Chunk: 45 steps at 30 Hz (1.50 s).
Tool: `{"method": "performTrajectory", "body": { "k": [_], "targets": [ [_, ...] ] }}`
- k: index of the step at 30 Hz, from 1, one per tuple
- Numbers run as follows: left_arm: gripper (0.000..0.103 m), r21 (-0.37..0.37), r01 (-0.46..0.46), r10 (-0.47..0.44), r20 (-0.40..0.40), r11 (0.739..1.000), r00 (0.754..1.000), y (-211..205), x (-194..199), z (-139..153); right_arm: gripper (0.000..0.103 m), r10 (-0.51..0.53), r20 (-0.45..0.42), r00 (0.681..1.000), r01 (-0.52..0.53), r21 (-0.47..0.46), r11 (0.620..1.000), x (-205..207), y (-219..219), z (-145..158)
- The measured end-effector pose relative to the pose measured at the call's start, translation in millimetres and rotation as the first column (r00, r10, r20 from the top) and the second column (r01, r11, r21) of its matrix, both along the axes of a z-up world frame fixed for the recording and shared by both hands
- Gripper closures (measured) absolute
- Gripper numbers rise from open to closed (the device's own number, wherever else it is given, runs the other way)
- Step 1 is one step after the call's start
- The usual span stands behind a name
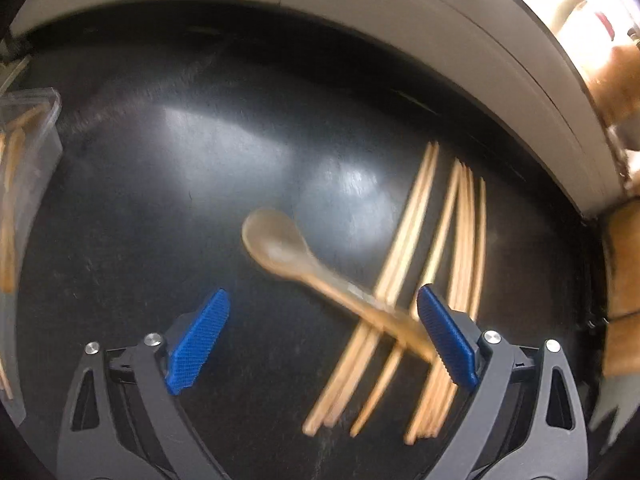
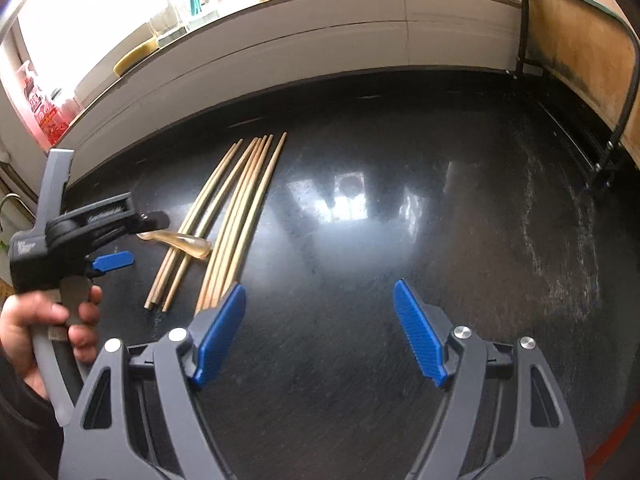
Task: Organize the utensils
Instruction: 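Grasp an amber spoon with the left tool while the right tool grasps a chopstick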
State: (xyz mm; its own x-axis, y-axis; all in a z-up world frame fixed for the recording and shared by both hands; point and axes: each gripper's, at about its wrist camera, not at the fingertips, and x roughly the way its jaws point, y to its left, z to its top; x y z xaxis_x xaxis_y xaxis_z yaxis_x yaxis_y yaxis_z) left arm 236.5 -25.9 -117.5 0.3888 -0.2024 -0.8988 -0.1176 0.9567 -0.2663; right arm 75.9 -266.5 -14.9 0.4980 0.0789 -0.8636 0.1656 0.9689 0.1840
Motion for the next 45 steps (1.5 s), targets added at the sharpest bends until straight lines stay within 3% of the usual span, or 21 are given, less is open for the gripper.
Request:
{"method": "performTrajectory", "body": {
  "k": [6,8,12,21,25,28,30,32,36,39,45],
  "targets": [
    [0.011,0.121,-0.013,0.012,0.014,0.993,1.0,-13,7,-6,0.029,-0.003,-0.032,0.999,0.002,-0.027,1.0,47,12,-14],
    [0.011,0.17,0.01,-0.016,0.03,0.985,0.999,-15,2,-7,0.029,0.0,-0.064,0.998,-0.002,-0.026,1.0,62,18,-25],
    [0.011,0.197,0.071,-0.081,0.039,0.978,0.996,-9,0,-8,0.029,0.0,-0.098,0.995,-0.003,-0.03,1.0,87,33,-42],
    [0.007,0.216,0.152,-0.16,0.021,0.965,0.987,22,-4,-5,0.029,0.002,-0.134,0.991,-0.022,-0.15,0.989,86,42,-56],
    [0.006,0.297,0.222,-0.239,0.022,0.929,0.971,23,-11,-11,0.029,0.02,-0.153,0.988,-0.048,-0.179,0.983,81,41,-55],
    [0.006,0.27,0.239,-0.251,0.008,0.933,0.968,31,-15,-8,0.029,0.006,-0.117,0.993,-0.018,-0.099,0.995,77,35,-45],
    [0.006,0.274,0.224,-0.244,0.04,0.935,0.969,36,-18,0,0.029,0.012,-0.102,0.995,-0.019,-0.072,0.997,80,37,-41],
    [0.006,0.301,0.253,-0.276,0.036,0.919,0.96,36,-20,-1,0.029,0.036,-0.104,0.994,-0.045,-0.091,0.995,84,46,-39],
    [0.006,0.298,0.267,-0.288,0.028,0.916,0.957,35,-23,-8,0.03,0.02,-0.113,0.993,-0.031,-0.099,0.995,88,50,-46],
    [0.006,0.299,0.266,-0.29,0.037,0.916,0.956,31,-27,-10,0.038,0.009,-0.116,0.993,-0.02,-0.095,0.995,86,49,-48],
    [0.022,0.305,0.268,-0.305,0.082,0.914,0.949,23,-34,-5,0.046,0.01,-0.116,0.993,-0.021,-0.092,0.996,90,53,-46]
  ]
}}
